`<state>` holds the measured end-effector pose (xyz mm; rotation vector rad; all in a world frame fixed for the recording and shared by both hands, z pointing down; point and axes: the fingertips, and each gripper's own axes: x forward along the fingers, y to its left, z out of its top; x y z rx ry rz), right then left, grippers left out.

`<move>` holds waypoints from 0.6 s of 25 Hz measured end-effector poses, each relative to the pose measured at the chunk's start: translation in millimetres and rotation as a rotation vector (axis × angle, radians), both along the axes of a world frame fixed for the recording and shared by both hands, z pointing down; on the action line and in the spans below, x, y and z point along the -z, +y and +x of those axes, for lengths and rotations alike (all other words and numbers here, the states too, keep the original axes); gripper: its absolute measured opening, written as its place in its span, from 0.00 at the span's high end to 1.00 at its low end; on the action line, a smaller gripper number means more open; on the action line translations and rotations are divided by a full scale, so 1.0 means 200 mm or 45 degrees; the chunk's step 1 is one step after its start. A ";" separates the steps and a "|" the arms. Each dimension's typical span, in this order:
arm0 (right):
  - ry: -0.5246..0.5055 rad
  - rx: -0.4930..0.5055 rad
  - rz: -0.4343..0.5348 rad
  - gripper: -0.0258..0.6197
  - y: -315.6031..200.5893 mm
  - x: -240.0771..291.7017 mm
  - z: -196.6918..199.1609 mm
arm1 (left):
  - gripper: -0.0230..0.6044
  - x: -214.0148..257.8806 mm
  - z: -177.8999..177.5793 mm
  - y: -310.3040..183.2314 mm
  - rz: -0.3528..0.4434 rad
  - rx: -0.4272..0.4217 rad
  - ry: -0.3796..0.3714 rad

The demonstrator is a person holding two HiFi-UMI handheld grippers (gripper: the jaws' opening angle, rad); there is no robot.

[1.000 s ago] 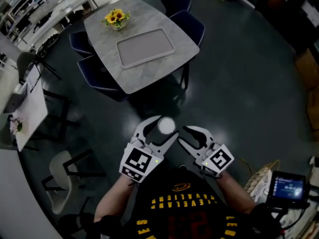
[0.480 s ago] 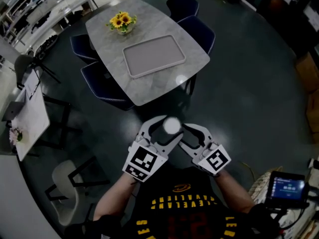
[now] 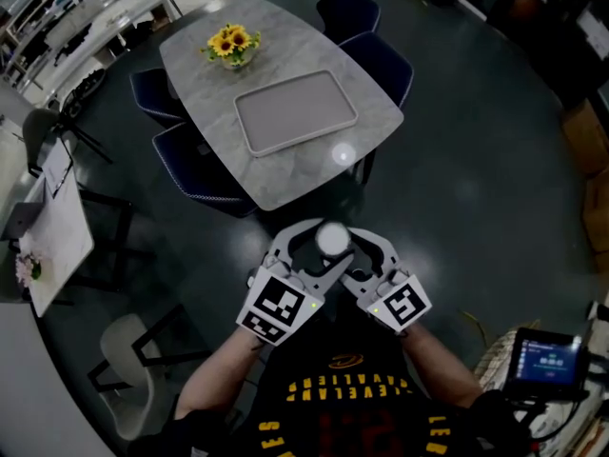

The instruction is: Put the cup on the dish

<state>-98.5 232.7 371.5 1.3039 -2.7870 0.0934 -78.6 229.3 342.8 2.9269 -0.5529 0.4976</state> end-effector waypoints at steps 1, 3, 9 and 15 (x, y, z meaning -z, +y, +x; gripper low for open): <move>-0.007 -0.012 0.001 0.60 -0.01 0.00 0.01 | 0.54 0.00 0.01 -0.01 -0.002 -0.003 -0.004; -0.017 -0.019 0.008 0.60 -0.03 0.01 0.03 | 0.54 -0.01 0.03 -0.04 -0.003 -0.005 -0.018; -0.024 0.044 0.051 0.60 -0.16 0.02 0.07 | 0.54 -0.04 0.09 -0.15 0.001 0.033 -0.053; -0.055 0.112 0.066 0.60 -0.34 0.04 0.19 | 0.54 -0.02 0.21 -0.34 0.017 0.109 -0.058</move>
